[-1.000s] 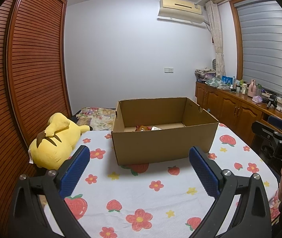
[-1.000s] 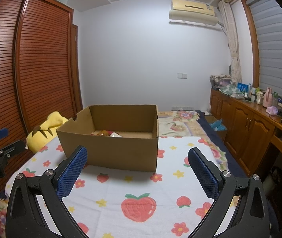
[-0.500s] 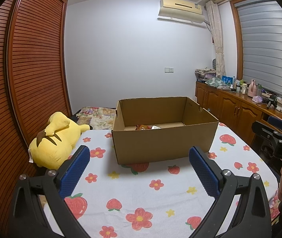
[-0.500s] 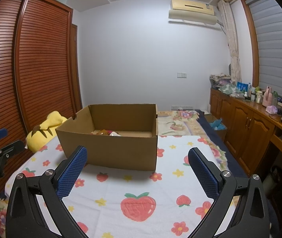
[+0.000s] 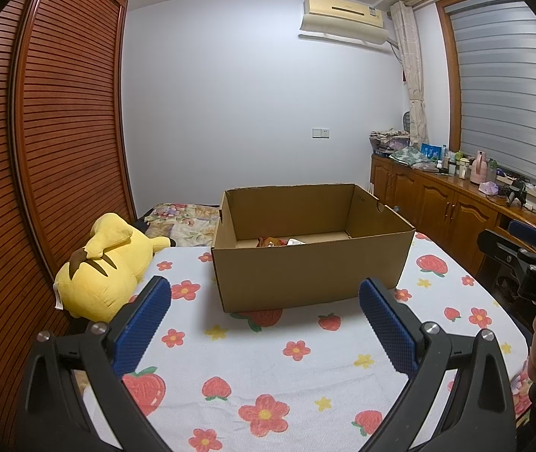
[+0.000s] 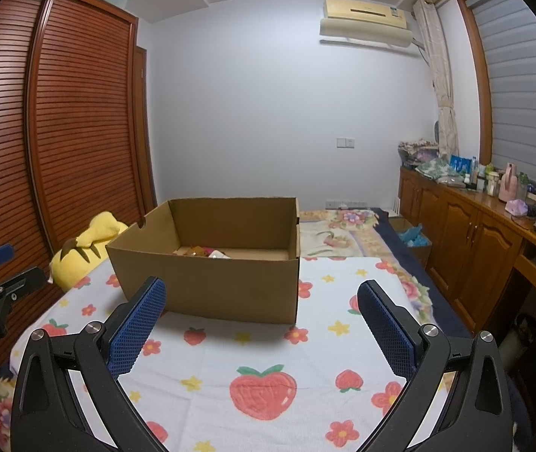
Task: Organize snacks
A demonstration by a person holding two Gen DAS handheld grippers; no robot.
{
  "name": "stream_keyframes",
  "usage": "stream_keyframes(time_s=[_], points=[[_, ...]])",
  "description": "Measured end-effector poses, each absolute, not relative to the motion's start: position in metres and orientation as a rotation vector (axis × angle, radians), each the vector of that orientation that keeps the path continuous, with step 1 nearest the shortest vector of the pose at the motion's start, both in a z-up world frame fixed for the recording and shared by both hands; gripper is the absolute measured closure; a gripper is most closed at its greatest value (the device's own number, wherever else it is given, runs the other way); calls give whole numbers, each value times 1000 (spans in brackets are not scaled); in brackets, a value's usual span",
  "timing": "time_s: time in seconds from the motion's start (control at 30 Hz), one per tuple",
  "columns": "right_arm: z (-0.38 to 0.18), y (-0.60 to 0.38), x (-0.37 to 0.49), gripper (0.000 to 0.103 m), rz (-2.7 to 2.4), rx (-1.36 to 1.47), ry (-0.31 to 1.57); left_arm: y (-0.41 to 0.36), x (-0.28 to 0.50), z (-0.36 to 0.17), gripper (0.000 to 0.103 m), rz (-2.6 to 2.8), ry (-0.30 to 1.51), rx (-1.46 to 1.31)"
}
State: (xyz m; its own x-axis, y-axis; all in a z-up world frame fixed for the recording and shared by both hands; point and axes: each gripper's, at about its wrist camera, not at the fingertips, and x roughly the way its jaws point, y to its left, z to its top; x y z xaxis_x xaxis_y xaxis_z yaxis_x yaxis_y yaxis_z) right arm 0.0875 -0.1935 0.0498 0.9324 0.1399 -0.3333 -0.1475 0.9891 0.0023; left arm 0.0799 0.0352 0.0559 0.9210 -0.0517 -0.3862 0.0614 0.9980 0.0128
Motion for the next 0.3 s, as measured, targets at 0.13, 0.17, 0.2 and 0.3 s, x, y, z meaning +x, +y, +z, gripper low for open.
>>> stream_keyframes(time_s=[0.13,0.17,0.2,0.3], points=[[49,-194,87,0,147,-22,340,36,80,56,2,-58,395,25],[50,-194,87,0,147,-23,340,35,80,56,2,-58,395,25],[50,-194,87,0,147,-22,341,35,80,56,2,-58,396,25],[49,-194,86,0,146,-21,340,36,80,55,2,-57,396,26]])
